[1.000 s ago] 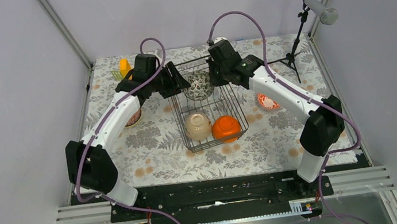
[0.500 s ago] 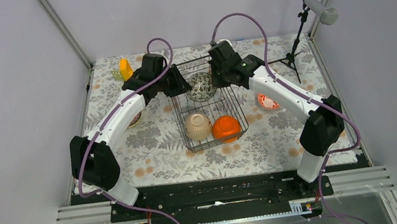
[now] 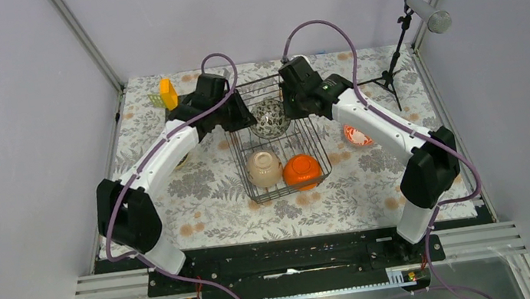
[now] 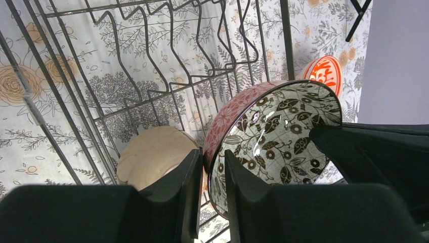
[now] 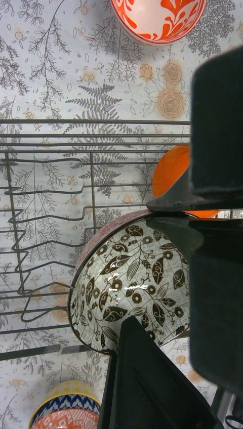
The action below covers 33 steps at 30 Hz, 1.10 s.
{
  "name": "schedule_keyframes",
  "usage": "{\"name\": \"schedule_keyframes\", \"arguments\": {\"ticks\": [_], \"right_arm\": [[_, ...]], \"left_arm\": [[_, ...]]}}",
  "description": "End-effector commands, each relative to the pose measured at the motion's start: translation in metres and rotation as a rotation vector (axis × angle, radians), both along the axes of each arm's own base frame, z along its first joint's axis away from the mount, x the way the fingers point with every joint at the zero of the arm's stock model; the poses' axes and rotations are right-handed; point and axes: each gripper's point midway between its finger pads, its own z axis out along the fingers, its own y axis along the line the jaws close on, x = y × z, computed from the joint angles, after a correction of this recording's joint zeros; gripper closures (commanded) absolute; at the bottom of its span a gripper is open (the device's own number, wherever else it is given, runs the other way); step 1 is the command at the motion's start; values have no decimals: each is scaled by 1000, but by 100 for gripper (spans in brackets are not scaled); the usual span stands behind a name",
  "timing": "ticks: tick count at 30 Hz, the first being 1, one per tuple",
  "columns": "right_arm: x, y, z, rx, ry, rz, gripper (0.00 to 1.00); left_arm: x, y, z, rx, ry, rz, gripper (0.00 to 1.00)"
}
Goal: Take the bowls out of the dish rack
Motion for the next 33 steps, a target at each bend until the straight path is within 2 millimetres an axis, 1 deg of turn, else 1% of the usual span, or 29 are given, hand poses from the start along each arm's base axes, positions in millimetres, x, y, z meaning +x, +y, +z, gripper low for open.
{"name": "schedule_keyframes", "arguments": {"ticks": [1, 3, 8, 9, 11, 12, 14, 15, 20, 23, 26, 27, 28, 30, 31, 33], "right_arm": [[4, 16, 43, 121, -105, 21, 100], [4, 16, 44, 121, -106, 26, 100], [5, 14, 43, 106, -114, 33, 100], [4, 14, 44, 105, -116, 36, 100], [4, 13, 44, 101, -119, 38, 99], [4, 12, 44, 98, -120, 37, 91], [4, 12, 44, 91, -124, 41, 65], [4, 12, 44, 87, -126, 45, 58], [6, 7, 44, 62, -141, 44, 54], [9, 2, 53, 45, -175, 31, 43], [14, -5, 68, 44, -247, 12, 19], [15, -8, 73, 43, -270, 3, 13], [16, -9, 77, 43, -292, 1, 11], [16, -12, 81, 39, -318, 2, 3], [16, -14, 81, 35, -324, 0, 1], [15, -15, 82, 30, -328, 0, 0]], "left_arm": [[10, -11, 19, -20, -68, -9, 74], [10, -12, 16, -17, -56, -9, 72], [9, -14, 13, -8, -48, -8, 82], [9, -15, 11, -7, -44, -7, 87], [10, -14, 10, 1, -40, -5, 100], [10, -14, 10, 10, -40, -3, 100], [12, -11, 9, 25, -41, 7, 100], [13, -9, 10, 34, -43, 14, 100], [15, -4, 19, 55, -57, 38, 100], [13, 0, 26, 60, -63, 49, 100], [11, 8, 33, 72, -73, 73, 100], [10, 14, 36, 77, -76, 84, 100], [11, 19, 37, 80, -75, 98, 100], [10, 34, 40, 78, -66, 131, 100], [9, 42, 41, 71, -59, 150, 100], [8, 63, 46, 42, -53, 202, 100]]}}
